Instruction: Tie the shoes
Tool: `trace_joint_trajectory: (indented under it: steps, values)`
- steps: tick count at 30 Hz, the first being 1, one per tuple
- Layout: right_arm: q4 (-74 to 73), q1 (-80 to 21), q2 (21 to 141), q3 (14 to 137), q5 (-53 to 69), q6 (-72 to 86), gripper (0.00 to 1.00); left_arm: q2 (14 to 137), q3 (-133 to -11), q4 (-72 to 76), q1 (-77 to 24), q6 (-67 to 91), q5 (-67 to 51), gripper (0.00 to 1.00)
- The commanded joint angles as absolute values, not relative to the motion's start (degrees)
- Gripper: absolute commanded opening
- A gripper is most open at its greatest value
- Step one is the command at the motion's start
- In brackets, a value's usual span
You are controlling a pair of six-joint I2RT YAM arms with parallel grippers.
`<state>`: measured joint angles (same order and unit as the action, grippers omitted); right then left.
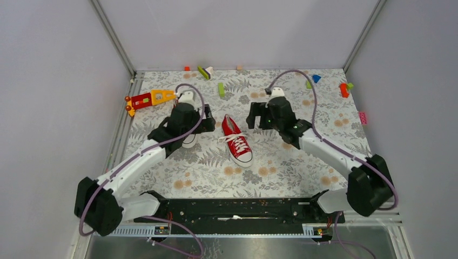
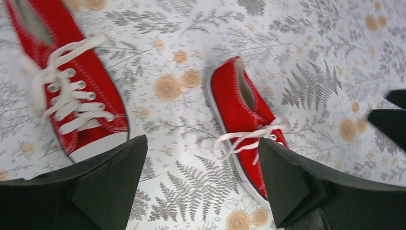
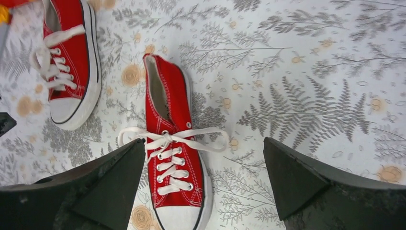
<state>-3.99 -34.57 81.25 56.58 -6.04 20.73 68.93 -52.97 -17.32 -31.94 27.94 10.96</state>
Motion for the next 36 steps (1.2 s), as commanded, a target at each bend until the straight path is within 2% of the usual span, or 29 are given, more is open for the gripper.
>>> trace_joint_trajectory:
  steps: [1,5,8,12,15,19,24,27,31,33,34,36]
  values:
    - [7.9,-30.5,72.0,48.3,-5.1,24.1,1.0,60.3,-43.6,-5.1,-26.7,28.9,10.0,0.96]
    - [16.5,-29.2,63.4,38.5,-19.1,19.1,1.0,55.8,-38.0,-1.8,-23.2,22.8,23.9,0.96]
    - [27.6,-27.9,58.9,29.9,-27.5,14.9,0.99,54.0,-31.3,7.7,-19.8,18.2,28.2,0.96]
    - [16.5,-15.9,55.2,29.8,-22.3,20.9,1.0,54.0,-24.9,19.3,-16.2,12.0,35.0,0.97]
    - [22.3,-15.0,53.8,25.3,-26.3,12.5,0.99,56.1,-20.2,31.1,-14.0,8.2,32.0,0.97]
    - [45.4,-13.4,55.1,13.9,-25.4,1.6,0.97,61.7,-18.8,35.6,-9.5,8.6,29.1,0.96]
    - [44.2,-11.6,57.4,13.5,-23.5,-4.0,0.98,65.9,-13.7,49.0,-7.5,6.1,19.9,0.93]
    - [46.2,-10.6,62.0,13.5,-21.8,-4.6,0.97,66.9,-14.8,48.1,-7.4,5.3,19.1,0.9]
    - [61.6,-10.2,72.9,10.7,-20.2,-3.7,0.95,69.1,-15.7,48.9,-7.2,4.2,19.0,0.87]
    - [68.7,-9.4,78.8,10.8,-18.1,-4.2,0.94,73.1,-12.8,58.8,-6.4,4.0,18.8,0.91]
    - [69.1,-9.2,79.7,10.9,-17.9,-4.1,0.94,75.5,-12.2,62.5,-5.7,4.0,16.8,0.92]
    - [57.6,-7.7,76.9,13.9,-16.2,-2.6,0.98,77.2,-13.9,61.3,-5.4,2.0,11.6,0.91]
